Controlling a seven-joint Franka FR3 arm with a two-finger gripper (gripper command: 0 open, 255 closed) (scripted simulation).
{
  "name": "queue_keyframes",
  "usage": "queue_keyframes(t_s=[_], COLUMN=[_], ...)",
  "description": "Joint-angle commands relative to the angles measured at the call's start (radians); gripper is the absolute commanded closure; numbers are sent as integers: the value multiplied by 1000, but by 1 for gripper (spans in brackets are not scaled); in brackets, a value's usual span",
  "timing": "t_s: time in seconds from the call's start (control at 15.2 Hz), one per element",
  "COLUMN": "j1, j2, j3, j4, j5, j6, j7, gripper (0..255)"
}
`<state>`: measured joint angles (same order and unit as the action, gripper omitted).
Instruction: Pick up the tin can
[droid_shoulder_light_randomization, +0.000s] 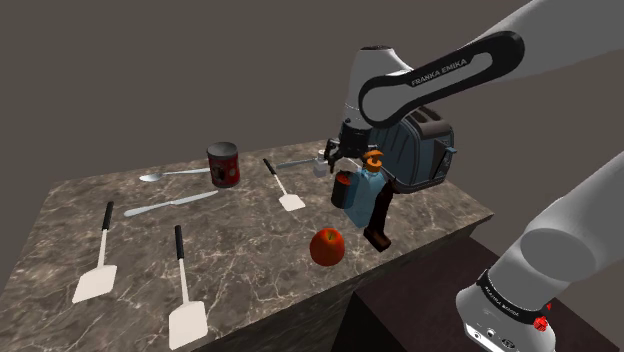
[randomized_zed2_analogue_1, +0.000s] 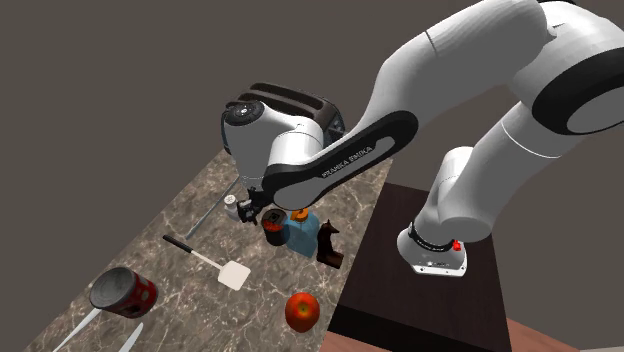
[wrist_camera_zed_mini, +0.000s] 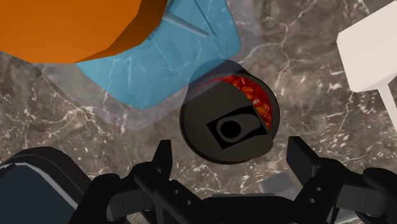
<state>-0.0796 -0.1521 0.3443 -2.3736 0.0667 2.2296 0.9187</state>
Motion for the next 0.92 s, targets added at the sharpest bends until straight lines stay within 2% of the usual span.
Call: queue_keyframes(t_s=[0.0, 0.07, 0.66, 0.86], j1=[0, 0, 0, 1], j2=[6, 4, 6, -17], j3=[1, 1, 1, -2], j4=[-6, -6, -6, 15], j5=[-2, -1, -2, 5], j6=[12, 11, 12, -30], j7=[2, 1, 2, -4], gripper=[0, 255, 255, 255])
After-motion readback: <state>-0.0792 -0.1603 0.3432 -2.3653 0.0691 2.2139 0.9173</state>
